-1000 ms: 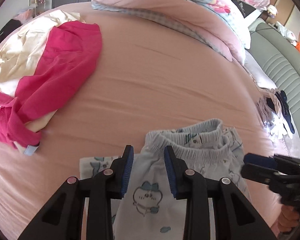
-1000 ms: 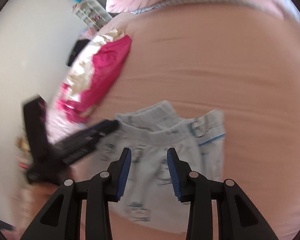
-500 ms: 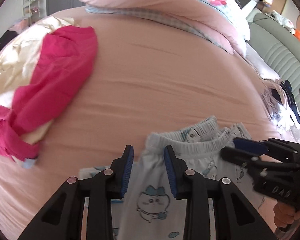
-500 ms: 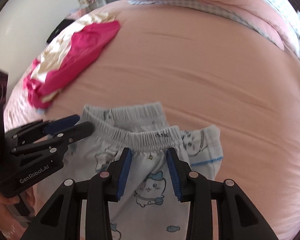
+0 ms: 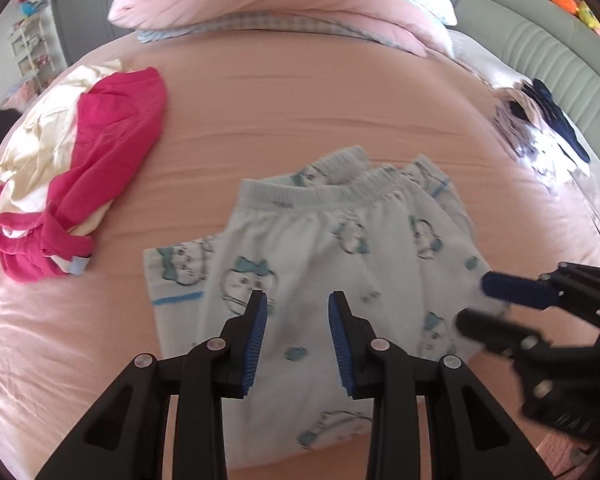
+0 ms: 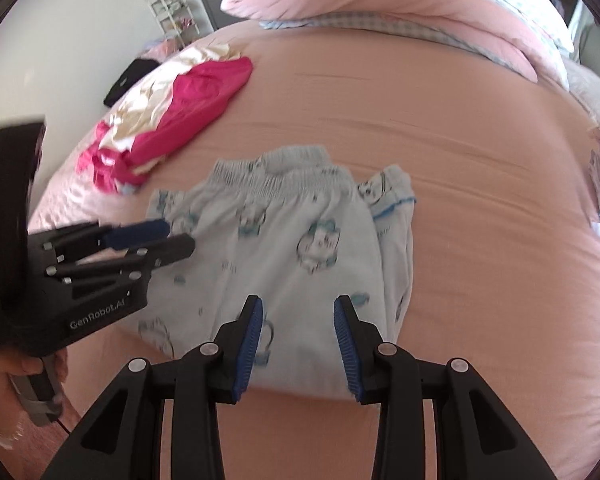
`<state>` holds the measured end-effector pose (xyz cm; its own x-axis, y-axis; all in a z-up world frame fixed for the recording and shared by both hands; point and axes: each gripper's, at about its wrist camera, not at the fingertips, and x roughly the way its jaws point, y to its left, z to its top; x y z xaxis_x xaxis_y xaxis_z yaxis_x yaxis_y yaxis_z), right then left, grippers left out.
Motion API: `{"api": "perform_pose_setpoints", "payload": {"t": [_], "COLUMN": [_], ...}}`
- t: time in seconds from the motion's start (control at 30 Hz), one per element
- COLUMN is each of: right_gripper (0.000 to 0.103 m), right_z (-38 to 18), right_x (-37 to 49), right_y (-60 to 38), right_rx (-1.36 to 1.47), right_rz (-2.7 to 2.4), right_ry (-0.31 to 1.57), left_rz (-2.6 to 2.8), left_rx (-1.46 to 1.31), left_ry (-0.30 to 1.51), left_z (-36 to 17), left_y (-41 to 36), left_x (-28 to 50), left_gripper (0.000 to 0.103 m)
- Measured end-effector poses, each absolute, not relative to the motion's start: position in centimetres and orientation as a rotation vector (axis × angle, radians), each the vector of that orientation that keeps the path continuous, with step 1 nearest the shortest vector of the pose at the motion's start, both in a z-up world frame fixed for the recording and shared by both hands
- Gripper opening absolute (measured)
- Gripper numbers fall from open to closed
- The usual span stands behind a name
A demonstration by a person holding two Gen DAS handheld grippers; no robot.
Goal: Fold clothes
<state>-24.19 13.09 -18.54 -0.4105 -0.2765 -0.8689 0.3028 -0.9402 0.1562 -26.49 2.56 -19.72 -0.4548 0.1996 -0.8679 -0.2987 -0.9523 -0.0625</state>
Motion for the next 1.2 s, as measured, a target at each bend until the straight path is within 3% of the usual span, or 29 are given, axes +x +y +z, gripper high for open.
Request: {"api": "perform_pose_setpoints", "payload": {"t": [0.1,0.6,0.83,0.97,1.07,1.2], "right_gripper": [0.037,0.037,0.031,0.033,0.033,0.033], "right_z": [-19.3,-21.6,-21.4,-20.3,-19.4,-20.2], "right_x": [-23.2,-22.0,-21.8,-20.9,-20.0,-19.8], "right_y": [12.7,13.3,15.9,17.6,19.1,20.3], "right_rx": [1.483,1.566,1.582,1.56,1.503,1.555], "right_rz": [-2.381,-2.365,-2.422,-2.477,-2.477,-2.504], "right_ry": [0.09,0.132,0.185,0.152,-0.004,-0.051], "left_rz": [2.448,2.413,2.496,2.529,2.522,2.516], "left_rx": [-1.421,-1.53,-1.601,-1.567,-1.496,-1.541], "left_ry": [0.247,0.354,0.397,0.003,-0.133,-0.057], "left_z": [-19.6,-22.3,-22.3,-20.7,-20.1,-21.1], "left_y": [3.7,4.0,-0.7,-5.1,-6.1,-5.3], "left_x": [-25.5,-23.4,-22.8,-21.8,-20.1,-19.2], "left_gripper": [0.029,0.031,0.035,0.041,0.044,0.049]}}
